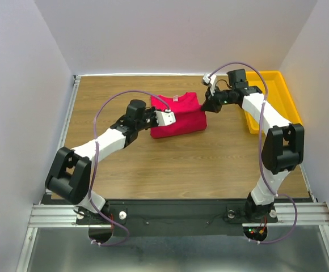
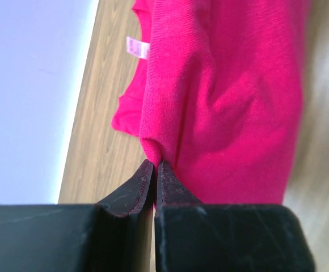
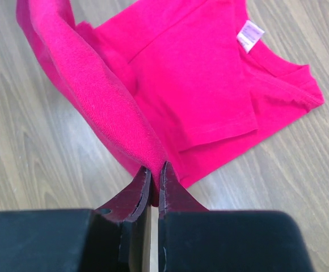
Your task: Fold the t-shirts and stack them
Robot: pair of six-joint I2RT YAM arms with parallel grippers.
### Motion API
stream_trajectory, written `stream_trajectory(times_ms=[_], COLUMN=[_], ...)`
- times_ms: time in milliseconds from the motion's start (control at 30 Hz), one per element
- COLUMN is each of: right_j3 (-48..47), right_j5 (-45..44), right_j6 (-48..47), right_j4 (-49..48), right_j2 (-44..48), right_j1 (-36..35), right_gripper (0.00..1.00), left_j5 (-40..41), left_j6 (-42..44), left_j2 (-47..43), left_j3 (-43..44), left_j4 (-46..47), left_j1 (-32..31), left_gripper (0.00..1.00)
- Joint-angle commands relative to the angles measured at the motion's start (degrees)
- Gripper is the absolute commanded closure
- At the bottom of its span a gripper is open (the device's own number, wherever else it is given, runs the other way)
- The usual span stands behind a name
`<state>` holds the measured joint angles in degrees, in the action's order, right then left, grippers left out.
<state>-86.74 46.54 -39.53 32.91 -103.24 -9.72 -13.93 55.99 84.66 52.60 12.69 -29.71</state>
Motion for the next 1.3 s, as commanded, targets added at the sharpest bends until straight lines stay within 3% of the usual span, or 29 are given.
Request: stream_trajectory(times_ms=[0, 533, 1267], right_j3=[-5.01, -14.77, -20.66], right_j5=[-0.14, -5.49, -10.51], right_j6=[4.19, 11.93, 18.87], right_j4=[-2.49, -8.29, -14.89], right_j2=[-2.22, -11.98, -19.80], right_j1=[0.49, 0.57, 0.75], right_gripper=[0.99, 1.00, 0.99], left_j5=[-0.13, 1.18, 6.11], left_j6=[1.93, 2.38, 2.46], left_j2=[1.99, 14.91, 25.11], left_j3=[5.57, 15.51, 23.86], left_j4=[4.01, 7.61, 12.80], left_j1=[0.89, 3.61, 4.49], left_gripper=[1.00, 1.00, 1.00])
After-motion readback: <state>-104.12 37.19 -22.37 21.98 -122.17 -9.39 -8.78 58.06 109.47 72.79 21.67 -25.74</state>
